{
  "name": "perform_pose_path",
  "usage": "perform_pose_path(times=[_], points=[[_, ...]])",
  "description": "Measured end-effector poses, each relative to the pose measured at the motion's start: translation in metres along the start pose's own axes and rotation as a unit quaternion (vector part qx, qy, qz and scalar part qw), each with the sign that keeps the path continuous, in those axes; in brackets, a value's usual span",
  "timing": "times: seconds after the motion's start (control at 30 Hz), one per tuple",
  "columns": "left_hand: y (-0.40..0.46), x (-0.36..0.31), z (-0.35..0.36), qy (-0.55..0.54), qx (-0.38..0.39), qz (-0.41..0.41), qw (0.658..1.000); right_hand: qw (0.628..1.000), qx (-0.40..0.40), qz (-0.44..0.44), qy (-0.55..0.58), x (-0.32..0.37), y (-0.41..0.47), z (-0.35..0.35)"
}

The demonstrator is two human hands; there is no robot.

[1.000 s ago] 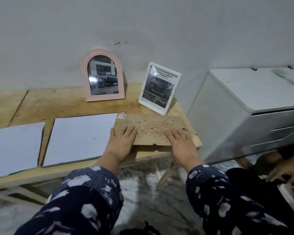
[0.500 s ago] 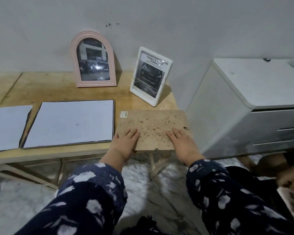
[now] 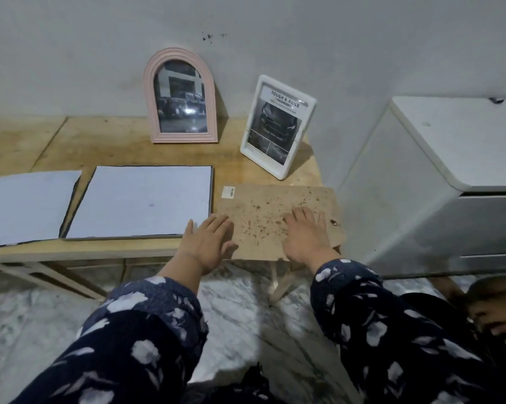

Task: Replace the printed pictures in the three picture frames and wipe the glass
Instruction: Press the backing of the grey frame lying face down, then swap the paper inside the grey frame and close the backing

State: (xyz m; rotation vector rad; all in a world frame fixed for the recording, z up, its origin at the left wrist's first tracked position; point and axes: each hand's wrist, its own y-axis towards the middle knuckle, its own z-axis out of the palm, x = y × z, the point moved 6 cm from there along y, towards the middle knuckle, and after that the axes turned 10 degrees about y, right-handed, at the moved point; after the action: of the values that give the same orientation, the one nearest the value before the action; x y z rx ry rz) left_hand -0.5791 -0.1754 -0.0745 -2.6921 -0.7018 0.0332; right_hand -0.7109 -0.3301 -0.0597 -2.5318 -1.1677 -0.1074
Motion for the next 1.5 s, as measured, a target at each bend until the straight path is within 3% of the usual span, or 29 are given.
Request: perform_pose_path(times=[0.17,0.4,0.63,0.83,1.03,1.23,1.33,1.5], points=[[-0.027,0.076,0.009,0.006,0.011,-0.104,0.994,0.995,0.024,-0.098,0.017,0.079,0.021,0.007],[-0.058,0.166,0.027,-0.024,0.025,-0.187,0.982,0.982,0.05,-0.178,0.033,0.16,0.043,0.023],[-0.06,0.208,0.043,-0.058,0.034,-0.185,0.98,0.981,0.095,-0.167,0.011,0.188,0.066,0.039],[-0.06,0.216,0.053,-0.066,0.033,-0.187,0.98,0.979,0.05,-0.185,-0.075,0.204,0.072,0.035],[-0.061,0.218,0.04,-0.042,0.002,-0.189,0.981,0.984,-0.028,-0.147,0.093,0.202,0.066,0.027],[-0.064,0.233,0.004,0.011,-0.066,-0.22,0.973,0.927,-0.114,-0.155,0.321,0.208,0.058,-0.012],[-0.062,0.244,-0.018,0.04,-0.087,-0.227,0.969,0.89,-0.118,-0.082,0.432,0.2,0.056,-0.018],[-0.074,0.236,-0.028,0.057,-0.136,-0.206,0.967,0.825,-0.074,0.168,0.534,0.177,0.072,0.009]])
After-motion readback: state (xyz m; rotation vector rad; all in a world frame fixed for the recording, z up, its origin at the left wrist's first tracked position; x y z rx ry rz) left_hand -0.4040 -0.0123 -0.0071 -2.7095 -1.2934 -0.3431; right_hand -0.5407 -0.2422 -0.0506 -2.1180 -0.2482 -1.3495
